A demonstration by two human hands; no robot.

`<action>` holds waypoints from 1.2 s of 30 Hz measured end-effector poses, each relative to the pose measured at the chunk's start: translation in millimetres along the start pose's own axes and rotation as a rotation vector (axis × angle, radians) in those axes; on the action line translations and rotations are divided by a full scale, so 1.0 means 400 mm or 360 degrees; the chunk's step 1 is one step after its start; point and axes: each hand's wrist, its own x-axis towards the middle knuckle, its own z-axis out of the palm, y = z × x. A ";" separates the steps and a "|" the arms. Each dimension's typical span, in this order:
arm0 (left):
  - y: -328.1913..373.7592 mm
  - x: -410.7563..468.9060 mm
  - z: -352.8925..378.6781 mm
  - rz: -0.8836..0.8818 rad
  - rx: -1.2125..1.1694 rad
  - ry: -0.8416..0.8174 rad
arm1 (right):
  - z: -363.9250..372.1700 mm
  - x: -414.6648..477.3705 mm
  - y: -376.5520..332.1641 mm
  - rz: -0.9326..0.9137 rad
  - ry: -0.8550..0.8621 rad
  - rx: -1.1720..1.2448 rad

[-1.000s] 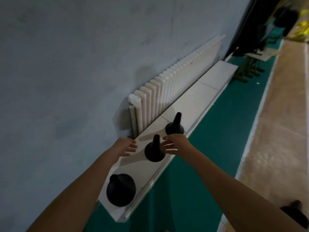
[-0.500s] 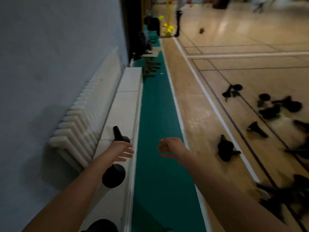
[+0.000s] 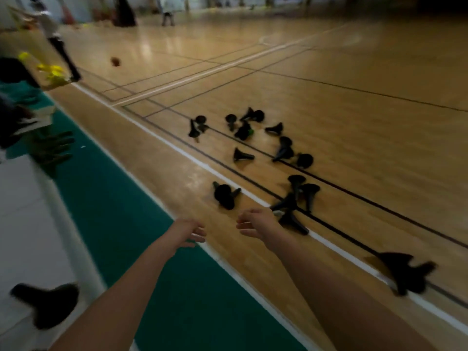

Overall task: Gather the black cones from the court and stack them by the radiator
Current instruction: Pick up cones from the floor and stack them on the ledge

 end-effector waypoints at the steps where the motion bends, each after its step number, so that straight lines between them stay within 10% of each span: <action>1: 0.034 0.004 0.050 0.0004 0.0028 -0.0045 | -0.050 -0.002 0.000 0.0024 0.0051 0.0020; 16: 0.326 0.052 0.941 0.0171 0.0598 -0.0624 | -0.964 -0.098 0.111 0.0237 0.0806 0.0409; 36: 0.753 0.334 1.722 0.0358 0.1157 -0.1180 | -1.587 0.076 0.158 0.0499 0.1414 0.1130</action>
